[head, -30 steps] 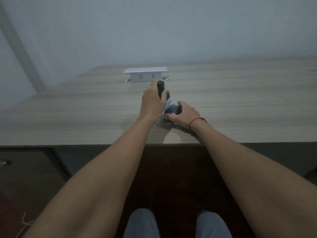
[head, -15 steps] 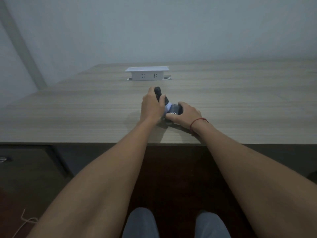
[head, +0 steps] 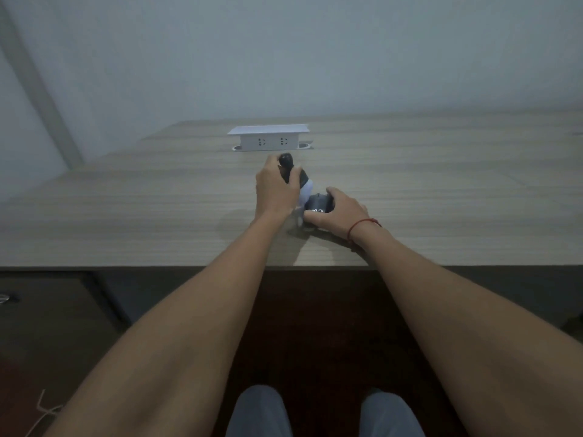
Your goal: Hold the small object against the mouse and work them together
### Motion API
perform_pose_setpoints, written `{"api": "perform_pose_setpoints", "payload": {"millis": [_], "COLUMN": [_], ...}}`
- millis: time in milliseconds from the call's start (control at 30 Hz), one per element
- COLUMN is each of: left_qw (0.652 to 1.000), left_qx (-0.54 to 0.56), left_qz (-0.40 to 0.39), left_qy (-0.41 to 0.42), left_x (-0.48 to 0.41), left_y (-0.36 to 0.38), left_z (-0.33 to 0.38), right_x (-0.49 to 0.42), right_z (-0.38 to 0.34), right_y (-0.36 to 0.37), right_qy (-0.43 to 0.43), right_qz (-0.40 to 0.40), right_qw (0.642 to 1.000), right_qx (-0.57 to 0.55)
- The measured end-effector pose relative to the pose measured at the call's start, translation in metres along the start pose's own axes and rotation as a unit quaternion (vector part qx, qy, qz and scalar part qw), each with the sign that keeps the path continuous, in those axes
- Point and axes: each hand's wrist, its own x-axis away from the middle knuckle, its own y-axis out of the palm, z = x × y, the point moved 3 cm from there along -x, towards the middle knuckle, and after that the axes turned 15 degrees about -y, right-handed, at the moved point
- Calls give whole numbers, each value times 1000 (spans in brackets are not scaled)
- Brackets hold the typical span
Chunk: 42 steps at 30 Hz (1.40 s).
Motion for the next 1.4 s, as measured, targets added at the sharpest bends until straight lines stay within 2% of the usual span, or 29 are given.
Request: {"api": "perform_pose_setpoints", "payload": {"millis": [67, 167, 267, 400, 600, 733, 833, 933, 1000, 1133, 1267, 1400], "left_qw": [999, 997, 993, 997, 993, 1000, 998, 993, 994, 995, 992, 999], "left_qx": [31, -46, -113, -51, -108, 5, -44, -113, -109, -74, -126, -26], "left_qz": [-13, -54, -27, -53, -4, -10, -44, -15, -12, -57, -10, -34], "left_qy": [17, 23, 16, 27, -36, -27, -11, -3, 16, 32, 19, 4], "left_x": [3, 4, -5, -7, -12, -9, -2, -2, -2, 8, 1, 0], "left_y": [3, 13, 8, 11, 12, 8, 15, 10, 6, 8, -2, -5], "left_z": [9, 7, 6, 23, 4, 12, 13, 16, 24, 25, 10, 6], "right_x": [0, 1, 0, 0, -1, -5, -5, -3, -4, -4, -3, -5], "right_z": [-2, -2, -1, -1, 2, 5, 6, 5, 6, 8, 7, 7], "right_y": [-1, -1, -1, -1, -1, 1, 2, 2, 3, 1, 0, -2], "right_qy": [-3, 0, 14, 8, 9, 3, 13, 11, 17, 20, 29, 7], "right_qz": [-2, 12, 6, 0, 15, 15, 20, 27, 21, 23, 15, -1], "right_qw": [1000, 999, 999, 999, 999, 1000, 998, 998, 998, 997, 997, 998], "right_qx": [-8, -34, -42, -36, -30, -27, -60, -56, -62, -73, -69, -65]}}
